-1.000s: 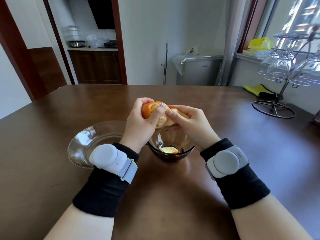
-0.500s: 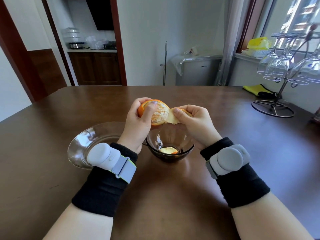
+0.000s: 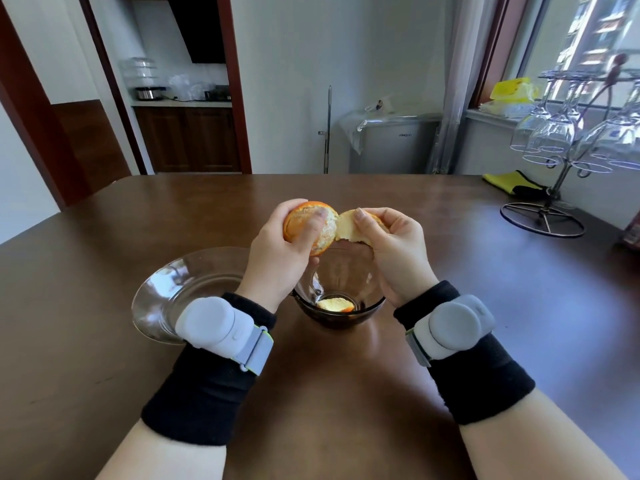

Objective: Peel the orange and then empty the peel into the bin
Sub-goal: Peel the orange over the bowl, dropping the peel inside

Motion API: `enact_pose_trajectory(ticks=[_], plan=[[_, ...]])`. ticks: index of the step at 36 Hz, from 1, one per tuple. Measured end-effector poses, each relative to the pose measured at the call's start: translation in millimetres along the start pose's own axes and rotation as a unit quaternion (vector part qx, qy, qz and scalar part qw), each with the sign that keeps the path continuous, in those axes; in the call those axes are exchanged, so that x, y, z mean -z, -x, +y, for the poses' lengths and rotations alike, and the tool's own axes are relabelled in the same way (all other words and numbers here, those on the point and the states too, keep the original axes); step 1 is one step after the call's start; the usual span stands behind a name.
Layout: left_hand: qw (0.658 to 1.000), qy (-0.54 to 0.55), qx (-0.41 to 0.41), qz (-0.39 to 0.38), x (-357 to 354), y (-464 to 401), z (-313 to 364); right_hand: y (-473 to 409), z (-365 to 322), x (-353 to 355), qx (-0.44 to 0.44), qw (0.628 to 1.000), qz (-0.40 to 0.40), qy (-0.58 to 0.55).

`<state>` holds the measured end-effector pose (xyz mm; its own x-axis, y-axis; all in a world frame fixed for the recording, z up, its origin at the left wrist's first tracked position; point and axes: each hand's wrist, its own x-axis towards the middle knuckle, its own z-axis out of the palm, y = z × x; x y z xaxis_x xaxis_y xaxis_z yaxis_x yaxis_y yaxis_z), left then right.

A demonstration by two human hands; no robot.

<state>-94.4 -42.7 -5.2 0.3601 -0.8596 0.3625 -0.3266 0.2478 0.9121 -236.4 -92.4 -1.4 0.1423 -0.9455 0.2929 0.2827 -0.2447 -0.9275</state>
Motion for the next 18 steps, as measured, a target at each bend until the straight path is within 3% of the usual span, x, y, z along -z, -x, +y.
enact_pose_trajectory(ticks=[3, 6, 11, 14, 18], plan=[[1.0, -0.03, -0.001, 0.008, 1, 2, 1, 1, 1, -2, 0.073, 0.99, 0.009, 0.12], [0.999, -0.014, 0.016, 0.024, 3, 3, 1, 3, 1, -6, 0.112, 0.98, -0.002, 0.165], [0.979, 0.174, 0.108, -0.005, 2, 2, 6, 3, -3, -4, -0.036, 0.999, -0.014, -0.038], [0.963, 0.239, 0.129, -0.011, 1, 5, 12, 3, -7, -4, -0.105, 0.98, -0.036, -0.165], [0.942, 0.299, 0.15, -0.022, 1, 7, 16, 2, -8, -3, -0.142, 0.959, -0.062, -0.237]])
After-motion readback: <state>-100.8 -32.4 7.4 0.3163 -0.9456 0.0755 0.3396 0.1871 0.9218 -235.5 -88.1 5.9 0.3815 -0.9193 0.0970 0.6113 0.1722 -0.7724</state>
